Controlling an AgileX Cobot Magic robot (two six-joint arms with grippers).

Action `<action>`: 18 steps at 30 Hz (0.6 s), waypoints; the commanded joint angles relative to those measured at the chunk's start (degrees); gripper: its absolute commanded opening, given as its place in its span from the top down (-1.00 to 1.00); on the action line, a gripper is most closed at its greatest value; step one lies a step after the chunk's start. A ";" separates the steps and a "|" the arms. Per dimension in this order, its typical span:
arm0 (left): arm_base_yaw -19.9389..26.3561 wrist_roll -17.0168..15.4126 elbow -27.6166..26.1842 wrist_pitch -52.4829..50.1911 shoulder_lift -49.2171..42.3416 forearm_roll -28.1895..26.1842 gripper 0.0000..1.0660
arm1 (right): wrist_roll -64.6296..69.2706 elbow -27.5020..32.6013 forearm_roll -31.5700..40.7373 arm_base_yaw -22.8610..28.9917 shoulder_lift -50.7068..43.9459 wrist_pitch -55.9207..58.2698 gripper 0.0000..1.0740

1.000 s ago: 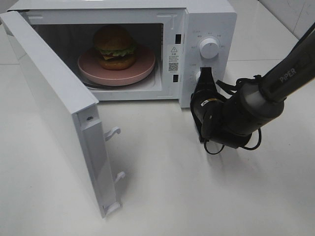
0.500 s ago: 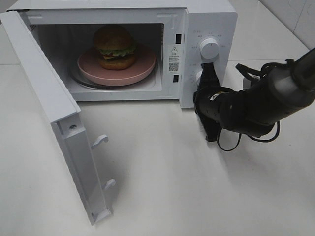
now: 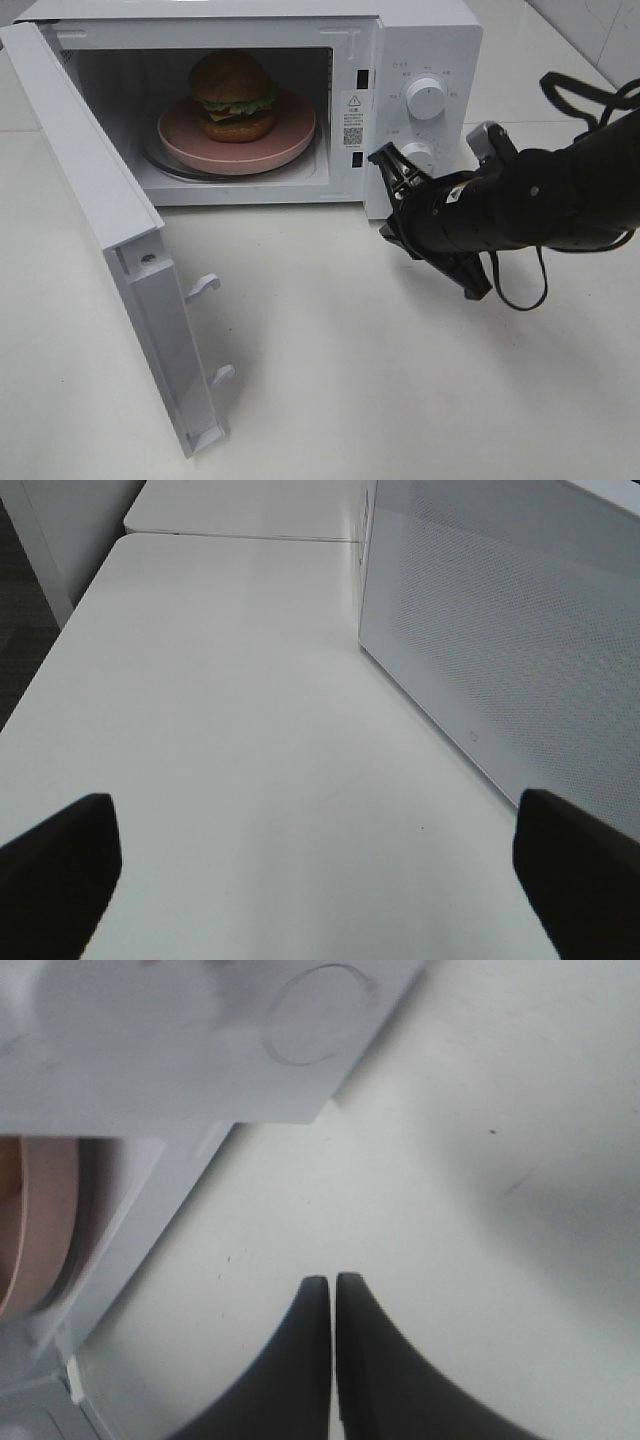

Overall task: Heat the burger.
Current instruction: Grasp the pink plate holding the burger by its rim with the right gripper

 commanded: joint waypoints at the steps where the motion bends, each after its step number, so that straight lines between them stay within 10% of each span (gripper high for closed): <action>1: 0.00 0.23 0.17 -0.40 -1.03 -0.23 -0.87 | -15.01 0.06 -4.98 0.00 -6.07 6.07 0.94; 18: 0.00 0.23 0.17 -0.40 -1.03 -0.23 -0.87 | -49.16 -4.64 -8.25 -0.11 -17.82 43.09 0.93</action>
